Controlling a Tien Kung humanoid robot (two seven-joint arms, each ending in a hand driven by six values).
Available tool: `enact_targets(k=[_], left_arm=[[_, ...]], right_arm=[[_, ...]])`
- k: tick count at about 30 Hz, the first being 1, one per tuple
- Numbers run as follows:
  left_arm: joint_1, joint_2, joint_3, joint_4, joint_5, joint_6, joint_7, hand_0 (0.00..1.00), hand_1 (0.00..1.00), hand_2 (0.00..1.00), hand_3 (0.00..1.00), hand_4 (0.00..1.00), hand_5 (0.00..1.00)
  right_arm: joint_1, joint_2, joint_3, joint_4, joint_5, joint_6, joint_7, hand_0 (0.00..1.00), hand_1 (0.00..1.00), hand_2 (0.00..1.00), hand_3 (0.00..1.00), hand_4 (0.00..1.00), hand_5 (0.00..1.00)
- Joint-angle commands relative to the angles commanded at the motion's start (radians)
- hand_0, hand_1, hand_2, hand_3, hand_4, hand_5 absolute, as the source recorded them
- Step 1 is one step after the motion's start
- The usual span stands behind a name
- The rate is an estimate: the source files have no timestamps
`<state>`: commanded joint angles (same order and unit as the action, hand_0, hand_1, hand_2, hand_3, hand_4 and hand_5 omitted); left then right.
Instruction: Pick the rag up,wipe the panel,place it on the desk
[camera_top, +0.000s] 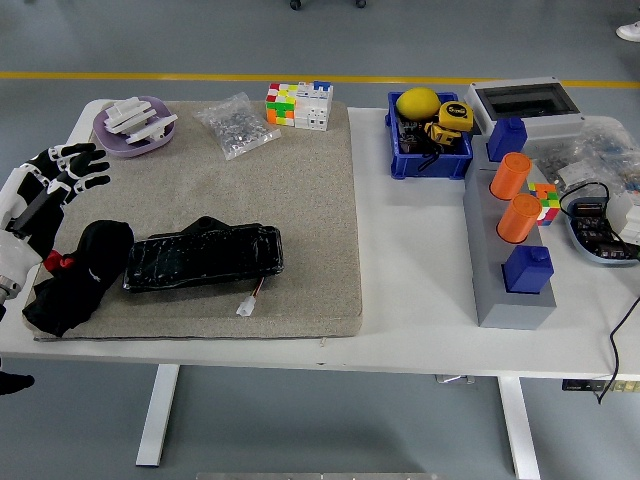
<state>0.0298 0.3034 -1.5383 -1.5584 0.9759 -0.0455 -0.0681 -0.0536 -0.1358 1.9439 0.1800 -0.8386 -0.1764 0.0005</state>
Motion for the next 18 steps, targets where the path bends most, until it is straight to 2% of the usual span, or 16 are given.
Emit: enact_targets(k=[4, 7, 12, 13, 16, 18], left_arm=[[0.011, 0.011, 0.007, 0.025, -0.019, -0.015, -0.03, 0.642, 0.694, 0.699, 0.634, 0.936, 0.475], [0.014, 0.019, 0.006, 0.042, -0.004, -0.008, -0.058, 0.662, 0.705, 0.699, 0.628, 0.922, 0.46], [0.004, 0.02, -0.008, 0.076, 0.098, 0.035, -0.095, 0.662, 0.705, 0.699, 0.628, 0.922, 0.46], [0.003, 0.019, -0.01, 0.08, 0.116, 0.045, -0.101, 0.741, 0.776, 0.743, 0.634, 0.921, 0.457], [-0.007, 0.015, -0.02, 0.091, 0.24, 0.097, -0.112, 0.741, 0.776, 0.743, 0.634, 0.921, 0.457], [-0.015, 0.016, -0.02, 0.1, 0.294, 0.113, -0.104, 0.741, 0.776, 0.743, 0.634, 0.921, 0.457]], right_arm=[[0.001, -0.001, 0.007, 0.0, -0.006, 0.002, 0.001, 0.702, 0.607, 0.595, 0.572, 0.996, 0.446], [0.0, -0.001, 0.014, 0.0, -0.012, 0.002, 0.002, 0.703, 0.605, 0.595, 0.572, 0.996, 0.446], [0.001, -0.003, 0.018, 0.0, -0.018, 0.001, 0.001, 0.703, 0.605, 0.595, 0.572, 0.996, 0.446], [0.001, -0.004, 0.021, 0.0, -0.021, 0.002, 0.001, 0.702, 0.606, 0.595, 0.572, 0.997, 0.446], [0.002, -0.003, 0.029, 0.0, -0.026, 0.002, 0.002, 0.702, 0.606, 0.595, 0.572, 0.997, 0.446], [0.002, -0.003, 0.028, 0.0, -0.026, 0.003, 0.002, 0.702, 0.606, 0.595, 0.572, 0.997, 0.446]])
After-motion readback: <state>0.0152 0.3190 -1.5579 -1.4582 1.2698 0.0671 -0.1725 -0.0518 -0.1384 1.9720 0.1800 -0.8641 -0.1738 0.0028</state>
